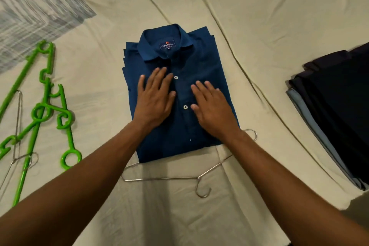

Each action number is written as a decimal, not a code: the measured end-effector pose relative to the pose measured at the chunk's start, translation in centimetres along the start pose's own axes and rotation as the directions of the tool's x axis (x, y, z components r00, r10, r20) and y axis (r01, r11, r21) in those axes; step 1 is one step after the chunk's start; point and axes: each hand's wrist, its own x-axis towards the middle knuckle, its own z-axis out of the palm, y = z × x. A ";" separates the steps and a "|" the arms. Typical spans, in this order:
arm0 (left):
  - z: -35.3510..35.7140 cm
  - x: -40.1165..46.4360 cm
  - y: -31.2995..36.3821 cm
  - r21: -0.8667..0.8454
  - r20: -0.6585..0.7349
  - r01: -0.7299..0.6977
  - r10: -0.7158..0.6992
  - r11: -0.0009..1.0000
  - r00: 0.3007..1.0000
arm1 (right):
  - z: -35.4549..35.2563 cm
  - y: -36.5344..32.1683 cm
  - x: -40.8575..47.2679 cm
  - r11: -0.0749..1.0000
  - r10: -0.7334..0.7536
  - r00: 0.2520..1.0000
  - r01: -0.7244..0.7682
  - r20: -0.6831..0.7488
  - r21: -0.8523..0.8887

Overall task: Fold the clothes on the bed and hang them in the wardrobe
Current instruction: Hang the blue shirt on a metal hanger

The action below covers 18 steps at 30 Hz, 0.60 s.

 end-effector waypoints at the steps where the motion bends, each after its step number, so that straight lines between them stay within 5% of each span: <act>1: 0.2 -0.8 -0.8 -0.026 0.017 0.103 -0.103 0.994 0.995 | 0.2 1.3 1.0 0.999 0.041 0.998 -0.040 0.056 -0.012; 6: -1.5 -0.2 -5.2 -0.105 -0.034 0.407 -0.412 0.908 0.911 | -1.0 3.5 5.3 0.978 0.184 0.977 -0.171 -0.107 0.120; 8: -2.7 2.7 -6.3 -0.236 -0.087 0.543 -0.574 0.806 0.814 | -2.4 3.4 8.7 0.941 0.269 0.951 -0.224 -0.156 0.253; 11: -4.0 7.6 -8.1 -0.380 0.010 0.665 -0.716 0.643 0.698 | -4.5 4.1 14.9 0.826 0.447 0.892 -0.381 -0.071 0.416; 14: -4.2 10.6 -9.2 -0.367 0.077 0.648 -0.672 0.668 0.737 | -5.5 4.7 19.4 0.731 0.530 0.848 -0.464 0.012 0.500; 18: -3.3 11.1 -9.6 -0.329 -0.095 0.587 -0.644 0.740 0.759 | -5.2 5.1 21.3 0.601 0.648 0.762 -0.511 0.000 0.615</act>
